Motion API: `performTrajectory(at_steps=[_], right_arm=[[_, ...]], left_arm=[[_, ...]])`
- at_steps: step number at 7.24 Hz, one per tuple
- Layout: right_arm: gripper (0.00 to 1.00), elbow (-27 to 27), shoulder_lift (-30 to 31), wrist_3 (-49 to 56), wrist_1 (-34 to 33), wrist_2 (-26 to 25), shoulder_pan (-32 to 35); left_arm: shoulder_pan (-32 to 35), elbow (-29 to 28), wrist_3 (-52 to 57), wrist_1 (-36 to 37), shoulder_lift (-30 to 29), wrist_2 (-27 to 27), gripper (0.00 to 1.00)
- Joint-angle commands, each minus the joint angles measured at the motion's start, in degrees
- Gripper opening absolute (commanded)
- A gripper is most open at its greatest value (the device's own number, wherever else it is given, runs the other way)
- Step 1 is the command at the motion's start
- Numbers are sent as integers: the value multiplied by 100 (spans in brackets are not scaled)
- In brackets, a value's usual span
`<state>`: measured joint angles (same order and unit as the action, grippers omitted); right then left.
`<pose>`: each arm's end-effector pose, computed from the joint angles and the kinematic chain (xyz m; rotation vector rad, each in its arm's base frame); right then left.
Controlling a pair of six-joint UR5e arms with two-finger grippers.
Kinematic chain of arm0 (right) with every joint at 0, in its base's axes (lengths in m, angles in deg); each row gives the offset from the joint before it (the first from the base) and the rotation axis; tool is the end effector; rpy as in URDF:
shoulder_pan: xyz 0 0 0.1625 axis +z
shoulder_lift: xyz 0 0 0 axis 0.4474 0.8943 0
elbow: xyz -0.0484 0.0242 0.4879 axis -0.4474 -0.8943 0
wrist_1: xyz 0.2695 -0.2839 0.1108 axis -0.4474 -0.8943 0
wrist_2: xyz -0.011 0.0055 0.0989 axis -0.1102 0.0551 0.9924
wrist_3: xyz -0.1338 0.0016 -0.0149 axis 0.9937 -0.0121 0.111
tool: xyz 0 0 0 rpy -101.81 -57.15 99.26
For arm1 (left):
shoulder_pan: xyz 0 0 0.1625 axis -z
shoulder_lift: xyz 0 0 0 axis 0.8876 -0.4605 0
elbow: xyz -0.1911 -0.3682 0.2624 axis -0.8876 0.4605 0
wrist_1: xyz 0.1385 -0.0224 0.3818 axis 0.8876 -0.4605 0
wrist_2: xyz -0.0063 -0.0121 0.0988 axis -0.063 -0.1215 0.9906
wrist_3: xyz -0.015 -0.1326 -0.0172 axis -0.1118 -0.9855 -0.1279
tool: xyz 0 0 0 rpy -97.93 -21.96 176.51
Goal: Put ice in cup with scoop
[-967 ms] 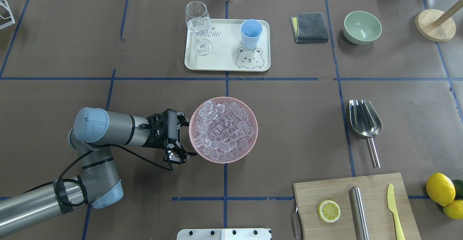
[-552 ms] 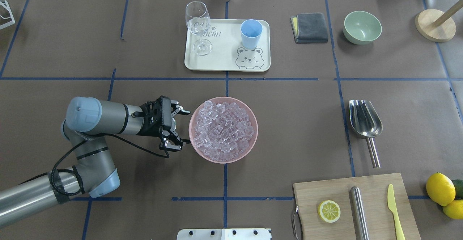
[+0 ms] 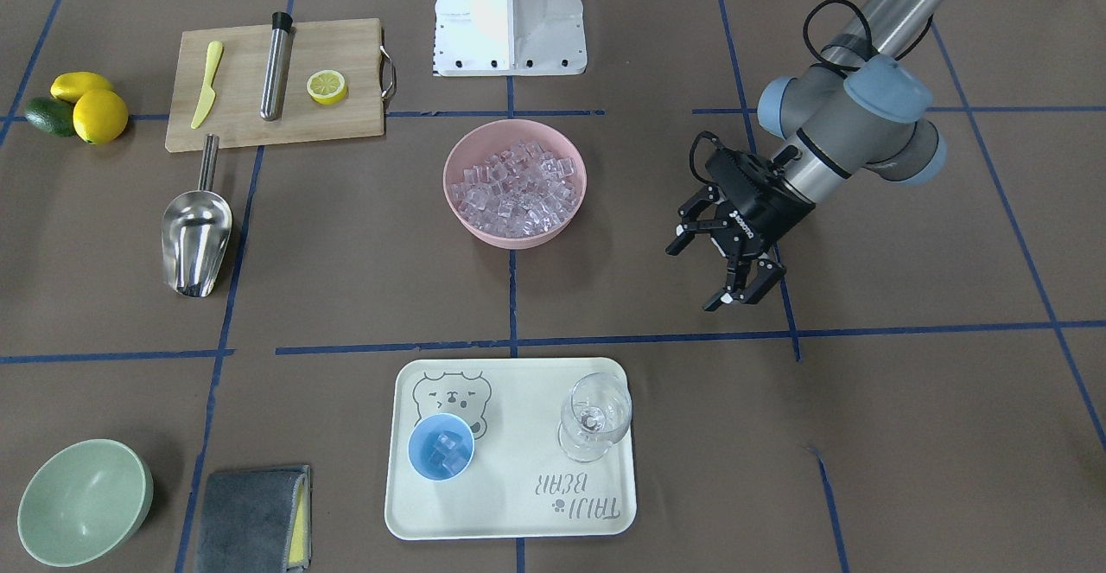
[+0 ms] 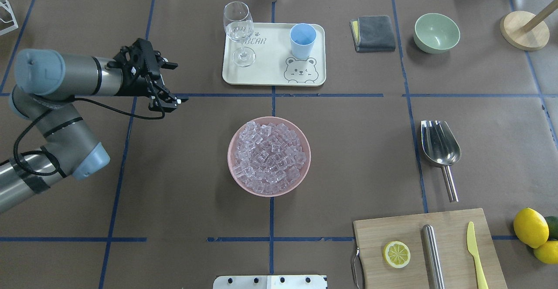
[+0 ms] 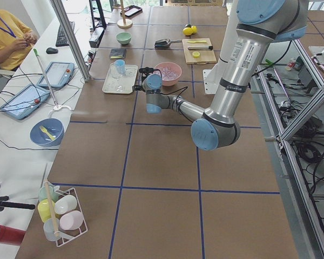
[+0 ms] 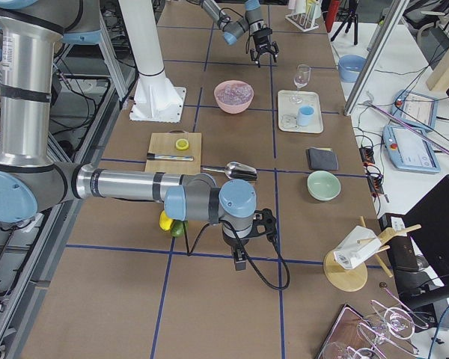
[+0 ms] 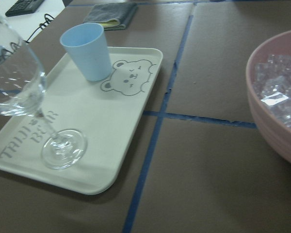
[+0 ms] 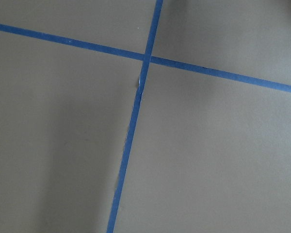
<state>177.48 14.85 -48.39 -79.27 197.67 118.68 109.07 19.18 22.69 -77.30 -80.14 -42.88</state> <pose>0.0559 -0.4103 0.7492 0.1028 -0.7511 -0.1739 0.4213 -0.5637 0.4375 1.1643 0.8545 0.8598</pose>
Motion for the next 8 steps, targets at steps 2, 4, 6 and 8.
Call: performTrajectory(at_steps=[2, 4, 6, 8], right_arm=[[100, -17, 0, -9, 0, -4, -8], [100, -44, -26, -18, -17, -4, -8], [100, -131, -44, -18, -44, -4, 1], [100, -97, -27, -9, -26, 13, -8]], left_arm=[[1314, 260, 182, 2449, 39, -100, 100], [2481, 526, 201, 4014, 241, -766, 100], [3485, 413, 201, 5499, 320, -1232, 100], [3954, 386, 123, 5752, 1177, -2267, 100]])
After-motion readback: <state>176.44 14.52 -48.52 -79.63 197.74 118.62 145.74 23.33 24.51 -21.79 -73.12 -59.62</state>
